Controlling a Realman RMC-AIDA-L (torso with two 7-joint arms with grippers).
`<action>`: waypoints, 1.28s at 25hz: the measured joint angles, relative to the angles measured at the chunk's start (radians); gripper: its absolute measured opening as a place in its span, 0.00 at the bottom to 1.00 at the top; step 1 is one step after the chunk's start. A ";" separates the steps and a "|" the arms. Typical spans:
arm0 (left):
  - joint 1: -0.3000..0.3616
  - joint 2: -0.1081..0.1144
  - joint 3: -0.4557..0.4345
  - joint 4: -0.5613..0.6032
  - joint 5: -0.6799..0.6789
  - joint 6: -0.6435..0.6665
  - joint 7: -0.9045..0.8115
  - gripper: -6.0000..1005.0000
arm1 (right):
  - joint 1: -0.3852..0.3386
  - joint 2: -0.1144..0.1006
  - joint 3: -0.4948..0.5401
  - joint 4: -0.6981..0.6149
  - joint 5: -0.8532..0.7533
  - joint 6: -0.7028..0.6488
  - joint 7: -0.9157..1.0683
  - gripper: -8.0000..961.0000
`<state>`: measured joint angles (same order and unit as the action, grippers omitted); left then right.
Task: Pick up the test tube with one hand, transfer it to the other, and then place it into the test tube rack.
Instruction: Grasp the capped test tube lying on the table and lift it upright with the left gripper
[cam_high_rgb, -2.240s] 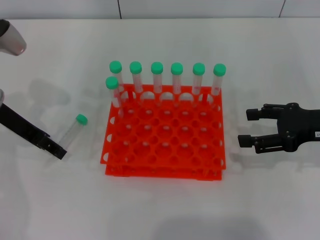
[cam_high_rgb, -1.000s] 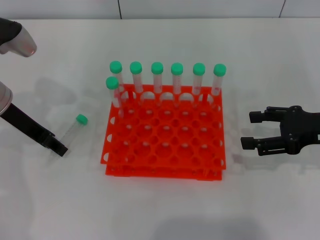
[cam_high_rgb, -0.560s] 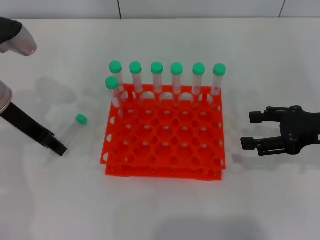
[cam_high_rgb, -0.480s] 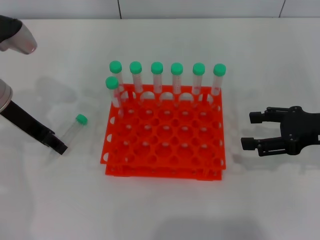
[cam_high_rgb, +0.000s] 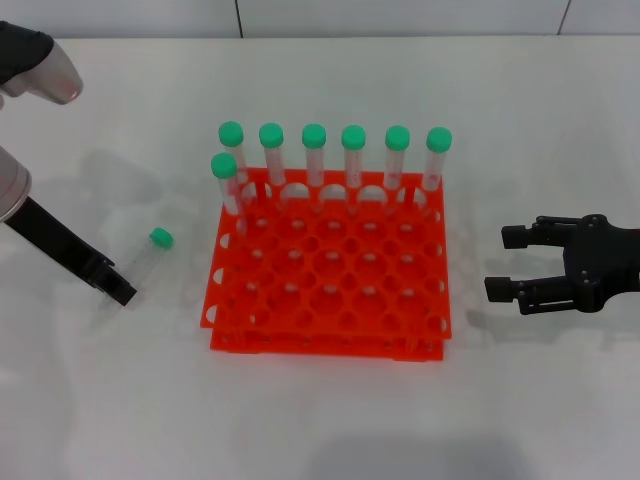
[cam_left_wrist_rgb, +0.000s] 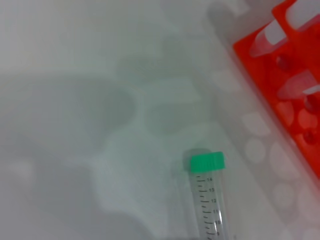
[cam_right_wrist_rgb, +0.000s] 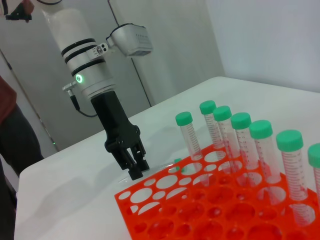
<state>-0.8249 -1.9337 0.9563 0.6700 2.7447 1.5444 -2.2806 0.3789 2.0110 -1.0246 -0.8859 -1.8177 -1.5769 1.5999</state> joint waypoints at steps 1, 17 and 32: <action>-0.001 0.000 0.000 -0.001 0.000 0.001 0.001 0.39 | 0.000 0.000 0.000 0.000 0.000 0.000 0.000 0.86; -0.001 -0.009 0.027 0.000 0.011 0.005 0.003 0.37 | 0.000 0.000 0.000 -0.002 0.002 0.008 0.000 0.85; 0.000 -0.010 0.027 0.001 0.027 -0.008 0.001 0.21 | 0.000 0.000 0.000 -0.002 0.002 0.005 0.000 0.85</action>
<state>-0.8249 -1.9440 0.9833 0.6711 2.7714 1.5366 -2.2797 0.3788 2.0111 -1.0246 -0.8882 -1.8162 -1.5720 1.5999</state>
